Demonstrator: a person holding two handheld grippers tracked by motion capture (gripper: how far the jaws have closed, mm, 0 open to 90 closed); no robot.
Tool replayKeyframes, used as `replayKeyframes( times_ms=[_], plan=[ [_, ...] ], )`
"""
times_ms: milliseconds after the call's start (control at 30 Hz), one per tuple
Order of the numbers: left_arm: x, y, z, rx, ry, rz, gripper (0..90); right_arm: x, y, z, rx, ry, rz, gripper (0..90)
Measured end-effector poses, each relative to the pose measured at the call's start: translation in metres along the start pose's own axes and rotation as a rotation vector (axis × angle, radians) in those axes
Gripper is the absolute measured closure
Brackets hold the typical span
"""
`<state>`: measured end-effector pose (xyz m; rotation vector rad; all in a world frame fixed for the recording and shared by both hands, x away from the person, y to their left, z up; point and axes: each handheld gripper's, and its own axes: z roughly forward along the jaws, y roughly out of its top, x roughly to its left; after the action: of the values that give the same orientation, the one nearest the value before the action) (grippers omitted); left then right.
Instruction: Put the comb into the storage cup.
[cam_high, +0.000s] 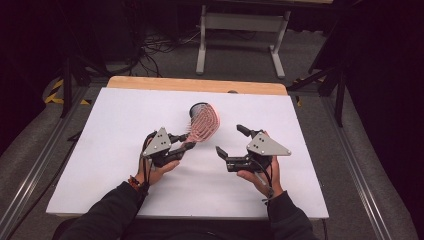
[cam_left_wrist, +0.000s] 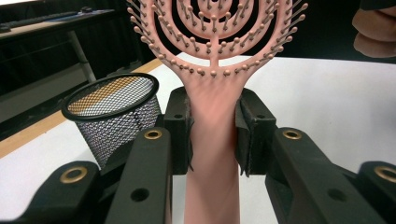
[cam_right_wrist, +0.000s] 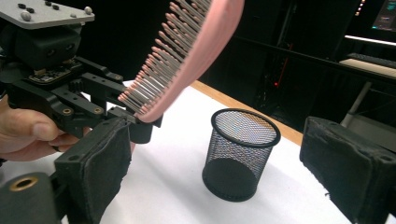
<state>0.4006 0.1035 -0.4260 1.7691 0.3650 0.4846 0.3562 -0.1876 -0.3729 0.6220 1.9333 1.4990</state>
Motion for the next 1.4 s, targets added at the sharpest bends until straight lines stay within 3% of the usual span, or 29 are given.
replayKeyframes(
  times_ms=[433, 800, 1067, 1200, 1267, 1300, 1400],
  plan=[
    [-0.004, -0.002, 0.003, 0.012, -0.005, 0.002, 70.0, 0.008, 0.003, 0.001, -0.01, 0.033, -0.01, 9.7],
    [-0.019, -0.007, 0.014, 0.032, -0.008, 0.008, 70.0, 0.018, 0.005, 0.006, -0.014, 0.069, 0.013, 10.0],
    [-0.029, -0.009, 0.02, 0.043, 0.004, 0.024, 69.9, 0.025, 0.006, 0.013, -0.006, 0.052, 0.02, 11.9],
    [-0.03, -0.009, 0.02, 0.04, 0.019, 0.032, 69.9, 0.026, 0.008, 0.016, -0.014, 0.045, 0.07, 13.3],
    [-0.033, -0.008, 0.02, 0.037, 0.031, 0.043, 69.9, 0.026, 0.009, 0.02, -0.026, 0.03, 0.125, 16.0],
    [-0.034, -0.008, 0.021, 0.037, 0.034, 0.047, 69.9, 0.026, 0.009, 0.02, -0.026, 0.03, 0.125, 16.0],
    [-0.036, -0.008, 0.022, 0.032, 0.039, 0.042, 69.9, 0.027, 0.011, 0.025, -0.041, 0.002, 0.184, 22.8]
  ],
)
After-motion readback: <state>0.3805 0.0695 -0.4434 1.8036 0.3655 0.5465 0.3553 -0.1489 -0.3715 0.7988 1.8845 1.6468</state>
